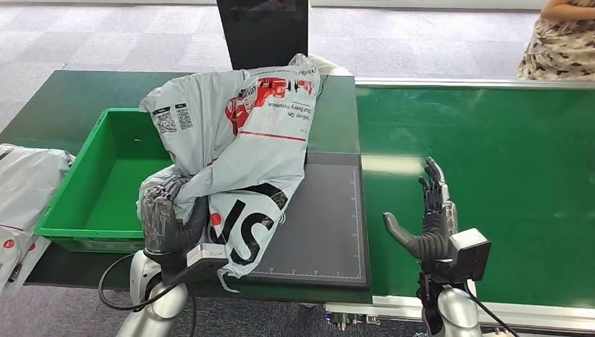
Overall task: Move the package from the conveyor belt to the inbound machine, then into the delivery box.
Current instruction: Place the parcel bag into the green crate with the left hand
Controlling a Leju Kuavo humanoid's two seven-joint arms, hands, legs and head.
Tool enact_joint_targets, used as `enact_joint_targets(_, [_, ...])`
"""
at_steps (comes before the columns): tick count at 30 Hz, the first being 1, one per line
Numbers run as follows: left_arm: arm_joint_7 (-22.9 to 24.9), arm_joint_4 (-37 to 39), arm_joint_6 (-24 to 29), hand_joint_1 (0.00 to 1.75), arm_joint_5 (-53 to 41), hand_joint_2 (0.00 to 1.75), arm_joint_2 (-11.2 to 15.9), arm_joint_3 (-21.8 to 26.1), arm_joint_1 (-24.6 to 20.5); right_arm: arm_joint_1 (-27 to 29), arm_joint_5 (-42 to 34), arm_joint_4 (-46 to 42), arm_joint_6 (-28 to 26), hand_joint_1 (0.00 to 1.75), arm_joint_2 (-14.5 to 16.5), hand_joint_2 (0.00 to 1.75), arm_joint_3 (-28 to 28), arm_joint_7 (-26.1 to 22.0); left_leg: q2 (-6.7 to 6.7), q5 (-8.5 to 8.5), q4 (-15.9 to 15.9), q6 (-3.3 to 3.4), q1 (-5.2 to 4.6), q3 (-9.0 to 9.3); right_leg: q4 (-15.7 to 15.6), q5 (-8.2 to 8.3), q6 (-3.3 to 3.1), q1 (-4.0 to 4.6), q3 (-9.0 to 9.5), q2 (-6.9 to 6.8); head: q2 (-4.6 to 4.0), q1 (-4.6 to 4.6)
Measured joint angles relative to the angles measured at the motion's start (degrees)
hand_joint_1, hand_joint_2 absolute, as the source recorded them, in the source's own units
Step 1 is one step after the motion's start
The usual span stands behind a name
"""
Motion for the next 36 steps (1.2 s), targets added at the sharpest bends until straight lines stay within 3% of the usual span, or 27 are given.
enact_joint_targets(5, [5.3,0.2,0.3,1.75,-8.1,1.75,-0.2,7.3,-0.3,0.1,1.1,0.1,-0.5,0.0,0.0,1.75,0.0,-0.4,0.02,0.01,0.0,-0.01,0.0,0.02,0.0,0.0,0.0,0.0,-0.01,0.02,-0.01,0.0])
enact_joint_targets(12, [21.2,7.7,0.3,1.75,-16.8,1.75,2.6,16.9,-5.7,0.1,3.2,0.1,-0.5,0.0,0.0,1.75,0.0,-0.2,0.06,0.04,0.0,-0.05,0.04,0.03,0.0,0.02,-0.03,0.03,-0.01,0.08,0.0,-0.01])
enact_joint_targets(20, [16.6,10.2,0.4,1.75,-19.9,1.75,2.9,31.2,-8.9,0.1,4.0,0.5,-0.4,0.0,0.0,1.75,0.1,-0.1,0.08,0.03,0.0,-0.05,0.03,0.01,0.0,0.0,-0.02,0.02,-0.03,0.13,-0.01,0.0])
enact_joint_targets(24, [22.6,12.8,-0.6,1.75,-22.0,1.75,3.4,32.1,-9.0,0.0,3.9,0.5,-0.5,0.0,0.0,1.75,0.3,-0.1,0.04,0.02,0.0,-0.05,0.03,0.01,0.0,-0.02,-0.01,0.02,-0.03,0.08,-0.01,0.01])
enact_joint_targets(28, [28.3,15.8,-5.6,1.75,-25.1,1.75,4.9,27.7,-9.0,0.1,3.9,0.5,-0.5,0.0,0.0,1.75,0.3,-0.1,0.05,0.03,0.0,-0.05,0.02,0.02,0.0,-0.01,-0.02,0.01,-0.02,0.08,-0.01,0.0])
enact_joint_targets(29, [29.1,16.5,-7.0,1.68,-26.0,1.75,5.3,26.1,-9.0,0.1,3.9,0.5,-0.5,0.0,0.0,1.75,0.3,-0.1,0.04,0.03,0.0,-0.05,0.02,0.02,0.0,0.0,-0.02,0.01,-0.01,0.08,-0.01,0.0])
enact_joint_targets(33, [31.2,18.8,-12.3,0.01,-28.8,1.75,6.8,20.5,-9.5,0.4,4.2,0.4,-0.4,0.0,0.0,1.75,0.2,-0.1,0.01,0.03,0.0,-0.05,0.0,0.03,0.0,0.01,-0.02,-0.01,0.01,0.04,-0.01,-0.01])
enact_joint_targets(36, [34.0,20.1,-14.5,0.0,-30.6,1.75,7.4,17.9,-10.3,0.6,4.3,0.4,-0.3,0.0,0.0,1.75,0.2,-0.1,-0.04,0.03,0.0,-0.05,0.0,0.03,0.0,0.0,-0.02,0.0,0.03,-0.02,-0.01,0.01])
